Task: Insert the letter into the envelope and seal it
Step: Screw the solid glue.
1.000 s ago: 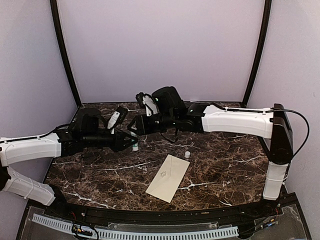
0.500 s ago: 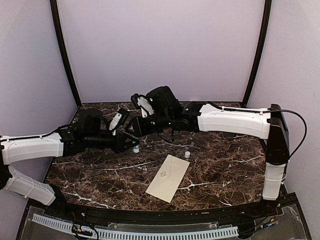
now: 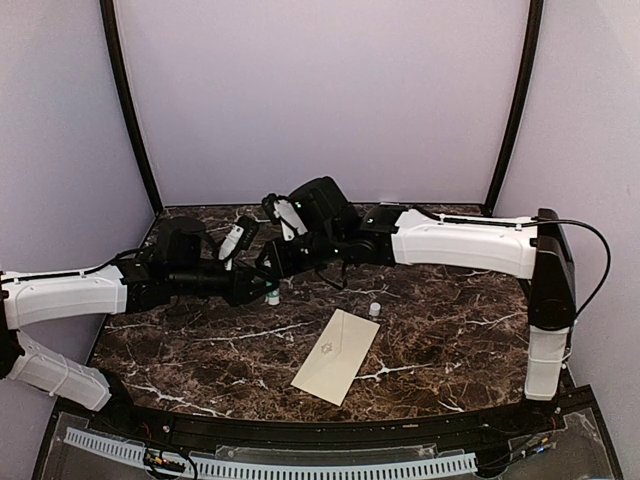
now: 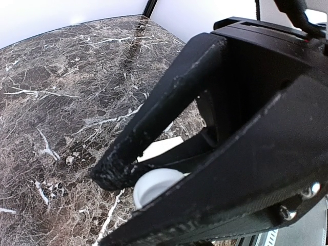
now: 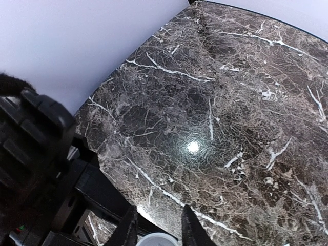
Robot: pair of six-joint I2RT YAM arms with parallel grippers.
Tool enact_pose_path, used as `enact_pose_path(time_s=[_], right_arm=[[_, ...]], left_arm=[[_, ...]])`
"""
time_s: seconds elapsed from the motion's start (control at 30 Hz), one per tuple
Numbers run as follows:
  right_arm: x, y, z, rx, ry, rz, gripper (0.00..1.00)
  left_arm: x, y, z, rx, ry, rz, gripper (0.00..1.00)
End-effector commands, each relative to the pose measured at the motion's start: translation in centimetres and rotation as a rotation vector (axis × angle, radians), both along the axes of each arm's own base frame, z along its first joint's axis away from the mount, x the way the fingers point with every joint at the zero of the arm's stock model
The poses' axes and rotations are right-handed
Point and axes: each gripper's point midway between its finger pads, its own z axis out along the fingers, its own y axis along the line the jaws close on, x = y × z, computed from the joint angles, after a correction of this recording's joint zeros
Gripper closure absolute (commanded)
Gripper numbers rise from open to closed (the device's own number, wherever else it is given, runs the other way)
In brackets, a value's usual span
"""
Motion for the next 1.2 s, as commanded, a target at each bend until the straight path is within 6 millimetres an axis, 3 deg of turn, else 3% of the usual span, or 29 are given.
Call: enact_pose_path(time_s=[0.0,0.17,0.3,0.47,0.6,0.9,1.03,1.17], right_arm=[[0.0,0.6,1.5,0.03,-0.035,-0.003,0.79],[-0.4,0.3,2.7,0.069,-0.044,0.027,0.87],[-1.4,-0.6,4.9,0.167,-0.043,0.138,0.9],[-4.8,-2.0,9.0,0.336,-0.038,0.391,0.9],[-8.2,-3.0,11.6,0.436,-0.024,0.584,0.9],[-12.1,-4.3,14.3,0.578,0.031,0.796,0.89],[-11.1,-4.2,14.2,0.548,-0.01,0.728,0.75],[-8.2,-4.2,13.4,0.471,-0.062,0.536,0.39]], left_arm=[[0.2,-0.5,2.1,-0.047,-0.037,-0.015,1.0],[-0.9,-0.9,2.6,-0.066,-0.028,-0.076,1.0],[-3.4,-1.8,4.0,-0.125,-0.006,-0.221,1.0],[-8.5,-2.5,7.6,-0.26,0.046,-0.507,1.0],[-11.0,-2.2,9.8,-0.32,0.056,-0.648,1.0],[-12.1,-2.0,10.8,-0.355,0.066,-0.719,1.0],[-11.5,-2.1,10.5,-0.344,0.046,-0.675,1.0],[-9.5,-2.0,9.6,-0.283,-0.014,-0.54,1.0]])
